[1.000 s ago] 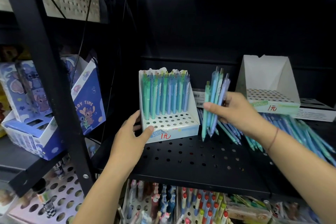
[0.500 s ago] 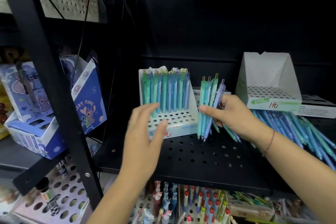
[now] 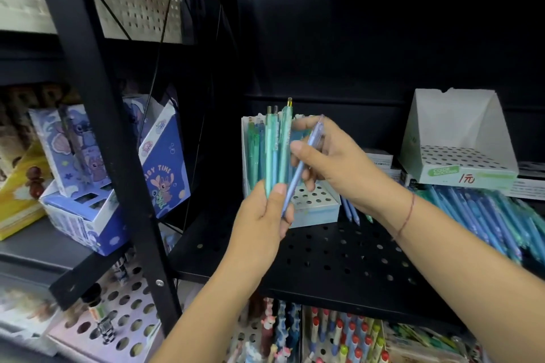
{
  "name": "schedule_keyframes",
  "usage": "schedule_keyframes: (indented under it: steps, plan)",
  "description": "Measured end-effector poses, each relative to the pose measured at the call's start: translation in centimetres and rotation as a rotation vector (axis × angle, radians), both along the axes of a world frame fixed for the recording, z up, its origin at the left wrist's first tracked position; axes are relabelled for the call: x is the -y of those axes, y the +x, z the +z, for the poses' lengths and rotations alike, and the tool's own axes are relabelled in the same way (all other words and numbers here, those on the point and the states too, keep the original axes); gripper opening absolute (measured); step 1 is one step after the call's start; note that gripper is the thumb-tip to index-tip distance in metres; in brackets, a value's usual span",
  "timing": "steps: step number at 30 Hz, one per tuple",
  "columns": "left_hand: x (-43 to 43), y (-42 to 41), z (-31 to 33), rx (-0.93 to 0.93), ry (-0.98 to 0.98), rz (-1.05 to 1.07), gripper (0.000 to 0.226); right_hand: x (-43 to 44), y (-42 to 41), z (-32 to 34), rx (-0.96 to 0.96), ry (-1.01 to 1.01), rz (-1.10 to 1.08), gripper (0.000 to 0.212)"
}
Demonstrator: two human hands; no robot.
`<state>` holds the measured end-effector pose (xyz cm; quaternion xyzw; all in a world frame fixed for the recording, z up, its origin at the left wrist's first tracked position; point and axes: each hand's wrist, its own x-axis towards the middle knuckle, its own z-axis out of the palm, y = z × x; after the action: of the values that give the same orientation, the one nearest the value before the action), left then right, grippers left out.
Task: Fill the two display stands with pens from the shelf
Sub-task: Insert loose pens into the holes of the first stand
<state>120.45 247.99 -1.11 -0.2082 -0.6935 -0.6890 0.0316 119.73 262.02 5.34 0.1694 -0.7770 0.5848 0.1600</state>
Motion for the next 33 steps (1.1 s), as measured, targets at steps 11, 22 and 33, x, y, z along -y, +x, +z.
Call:
schedule_keyframes:
  steps: [11, 22, 33]
  plan:
    - [1.5, -1.7, -1.5, -0.068, 0.033, 0.273, 0.024, -0.1, -4.2, 1.0, -0.218, 0.158, -0.283, 0.029]
    - [1.8, -1.6, -2.1, -0.059, 0.062, 0.201, 0.026, 1.1, -5.3, -2.0, -0.232, 0.345, -0.284, 0.039]
    - [2.0, -1.6, -2.2, -0.039, 0.155, 0.139, 0.026, 1.2, -5.2, -3.2, -0.299, 0.325, -0.310, 0.037]
